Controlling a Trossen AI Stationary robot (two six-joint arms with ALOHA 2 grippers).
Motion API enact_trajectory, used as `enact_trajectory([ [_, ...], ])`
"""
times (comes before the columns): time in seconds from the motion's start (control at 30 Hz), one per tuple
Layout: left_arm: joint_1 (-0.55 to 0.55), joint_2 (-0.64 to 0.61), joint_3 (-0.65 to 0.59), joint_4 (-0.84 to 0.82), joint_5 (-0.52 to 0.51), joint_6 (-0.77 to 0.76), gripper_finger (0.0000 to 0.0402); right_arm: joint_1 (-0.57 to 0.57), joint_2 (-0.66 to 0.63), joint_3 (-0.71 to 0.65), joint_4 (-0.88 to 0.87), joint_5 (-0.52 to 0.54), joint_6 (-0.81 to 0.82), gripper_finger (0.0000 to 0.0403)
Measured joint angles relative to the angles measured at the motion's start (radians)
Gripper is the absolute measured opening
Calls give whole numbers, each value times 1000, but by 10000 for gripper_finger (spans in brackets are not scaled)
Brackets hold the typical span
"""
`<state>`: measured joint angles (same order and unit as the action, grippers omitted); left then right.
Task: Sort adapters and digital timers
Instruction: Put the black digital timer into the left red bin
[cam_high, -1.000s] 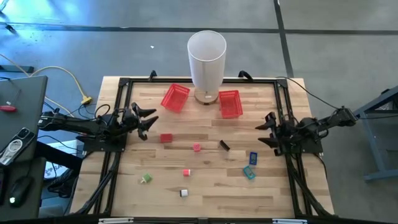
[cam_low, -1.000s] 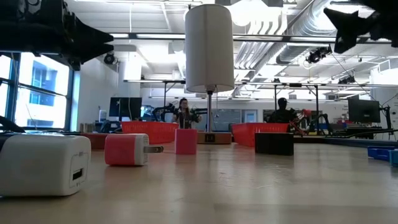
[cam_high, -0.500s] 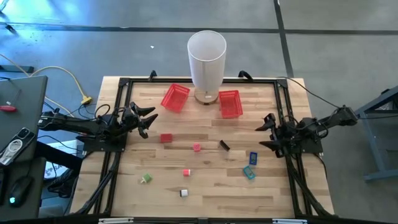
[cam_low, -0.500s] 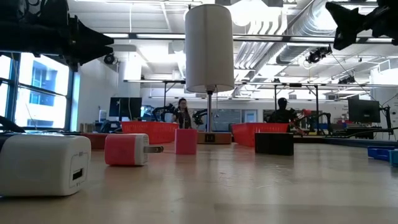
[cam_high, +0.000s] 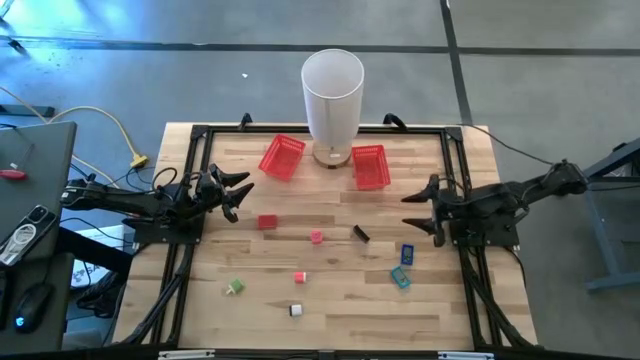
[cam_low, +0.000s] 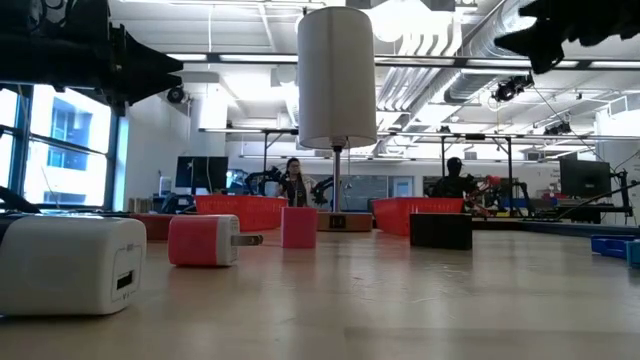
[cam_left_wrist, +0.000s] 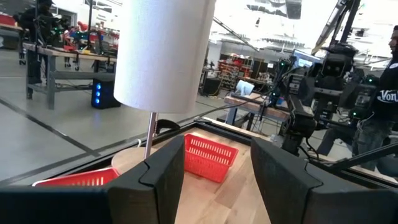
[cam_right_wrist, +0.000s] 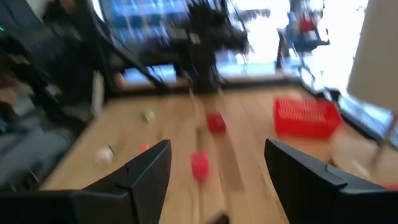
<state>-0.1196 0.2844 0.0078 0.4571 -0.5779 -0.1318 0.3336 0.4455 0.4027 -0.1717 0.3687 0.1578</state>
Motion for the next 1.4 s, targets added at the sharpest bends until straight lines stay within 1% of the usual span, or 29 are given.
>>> enact_trajectory([
  [0.1, 0, 0, 0, 0, 0, 0, 177, 0, 62, 14, -95, -1, 38, 247],
  [0.33, 0, 0, 0, 0, 0, -1, 177, 0, 191, 14, -262, -5, 189, 247],
  [0.47, 0, 0, 0, 0, 1, -11, 177, 0, 259, 14, -285, -5, 257, 247],
  [0.63, 0, 0, 0, -5, 1, -24, 177, 0, 357, -17, -275, -8, 272, 247],
  [0.8, 0, 8, 0, -10, 1, -44, 177, 0, 458, -50, -196, -20, 331, 247],
  [1.0, 0, 54, 0, -7, 2, -66, 177, 0, 578, -89, 3, -153, 344, 247],
  [1.03, 0, 63, 0, -7, 2, -74, 177, 0, 603, -92, 30, -162, 344, 247],
  [1.17, 0, 102, 0, -7, 2, -101, 177, 0, 710, -93, 100, -148, 347, 247],
  [1.4, -2, 151, 0, -3, 7, -146, 177, 0, 911, -91, 274, -122, 335, 247],
])
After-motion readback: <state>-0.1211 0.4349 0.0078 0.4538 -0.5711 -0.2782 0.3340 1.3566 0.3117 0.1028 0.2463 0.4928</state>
